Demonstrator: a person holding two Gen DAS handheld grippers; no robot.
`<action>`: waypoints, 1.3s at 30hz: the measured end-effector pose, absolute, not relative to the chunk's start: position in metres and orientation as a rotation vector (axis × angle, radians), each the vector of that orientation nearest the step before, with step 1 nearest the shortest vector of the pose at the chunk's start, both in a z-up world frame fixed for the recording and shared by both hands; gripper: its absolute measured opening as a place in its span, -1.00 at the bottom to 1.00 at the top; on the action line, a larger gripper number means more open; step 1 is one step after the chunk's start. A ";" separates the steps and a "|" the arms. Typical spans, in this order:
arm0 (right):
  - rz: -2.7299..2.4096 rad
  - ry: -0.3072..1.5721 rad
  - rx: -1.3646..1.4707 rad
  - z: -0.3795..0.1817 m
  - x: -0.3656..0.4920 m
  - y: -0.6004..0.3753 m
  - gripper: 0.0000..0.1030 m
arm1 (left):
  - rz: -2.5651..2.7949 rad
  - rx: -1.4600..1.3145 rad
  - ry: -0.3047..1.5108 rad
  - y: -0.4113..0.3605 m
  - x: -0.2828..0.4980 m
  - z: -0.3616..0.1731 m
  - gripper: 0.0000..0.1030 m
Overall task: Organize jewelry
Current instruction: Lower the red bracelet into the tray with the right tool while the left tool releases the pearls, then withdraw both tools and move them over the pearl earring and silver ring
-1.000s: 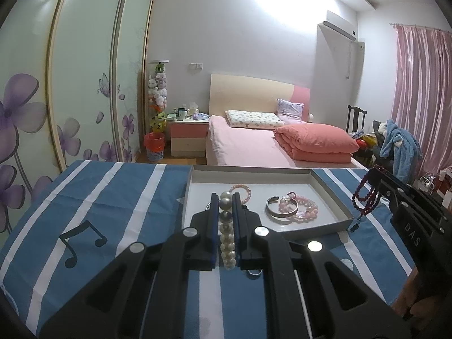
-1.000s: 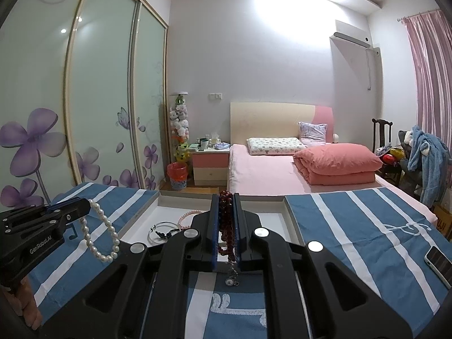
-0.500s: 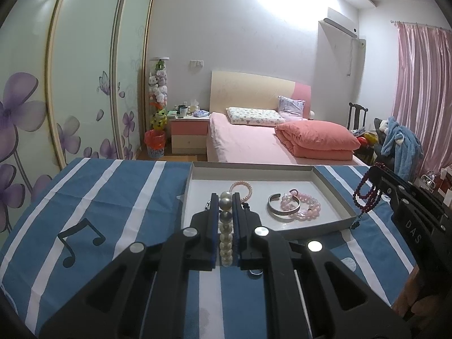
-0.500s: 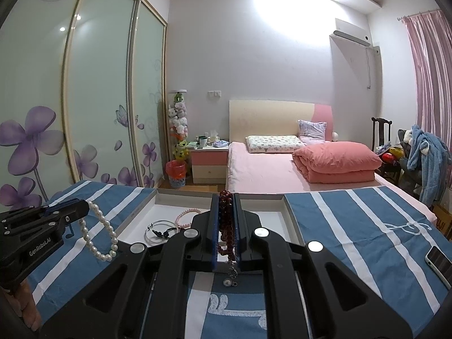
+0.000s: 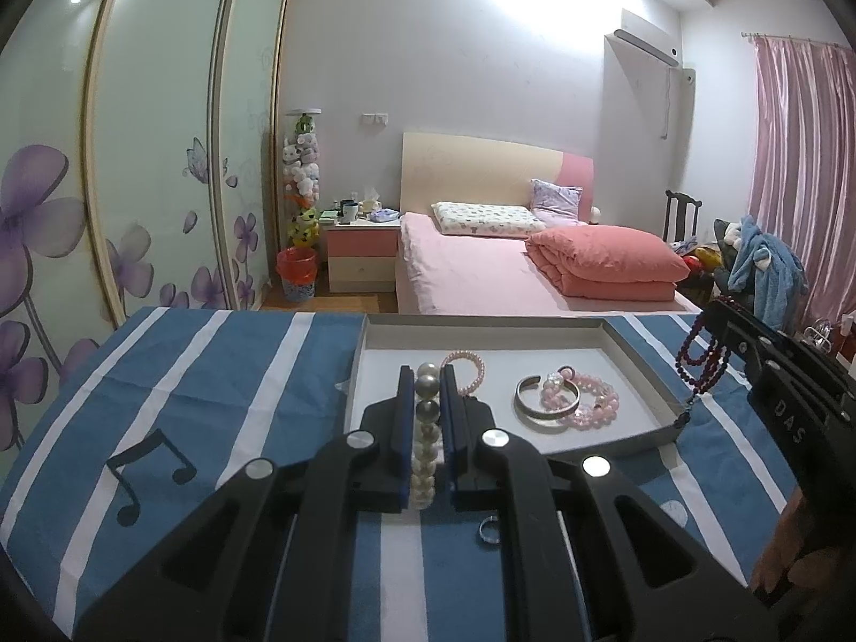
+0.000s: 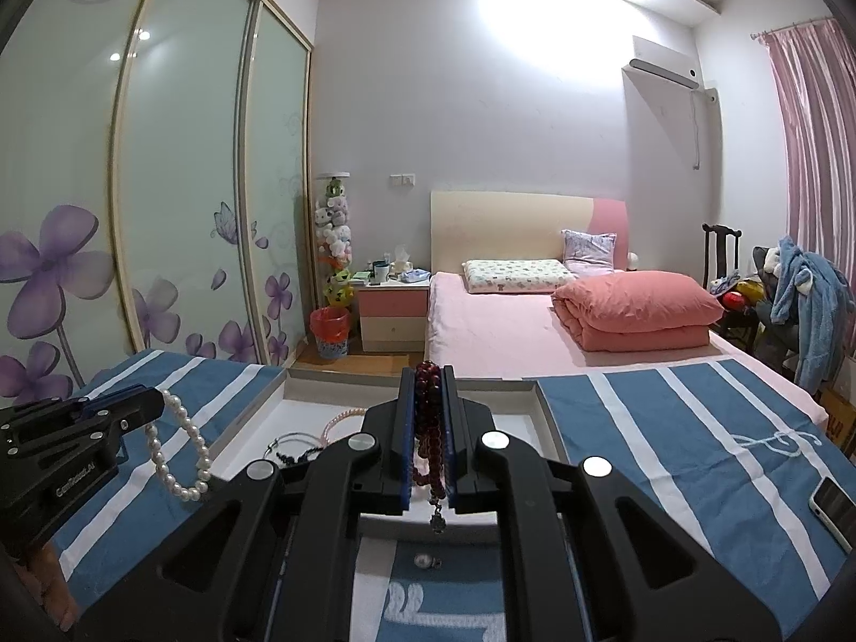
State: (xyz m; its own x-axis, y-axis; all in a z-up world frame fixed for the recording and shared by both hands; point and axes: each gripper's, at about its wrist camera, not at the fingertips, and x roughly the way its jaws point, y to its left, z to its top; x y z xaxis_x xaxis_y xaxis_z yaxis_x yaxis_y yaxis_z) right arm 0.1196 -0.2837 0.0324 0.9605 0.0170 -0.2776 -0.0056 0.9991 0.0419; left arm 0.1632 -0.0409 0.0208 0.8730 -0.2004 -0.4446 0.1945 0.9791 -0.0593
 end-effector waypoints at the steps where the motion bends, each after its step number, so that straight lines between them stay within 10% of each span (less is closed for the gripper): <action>1: 0.013 0.286 0.044 0.032 0.124 -0.285 -0.82 | -0.212 -0.018 0.471 -0.042 0.169 0.021 -0.80; 25: 0.059 0.501 0.137 -0.002 0.229 -0.289 -0.79 | -0.254 -0.002 0.584 -0.079 0.272 -0.016 -0.80; 30: 0.043 0.512 0.135 -0.005 0.227 -0.293 -0.11 | -0.260 -0.021 0.591 -0.076 0.276 -0.020 -0.45; 39: 0.019 0.533 0.185 -0.007 0.211 -0.313 -0.12 | -0.218 -0.051 0.577 -0.047 0.261 -0.012 -0.41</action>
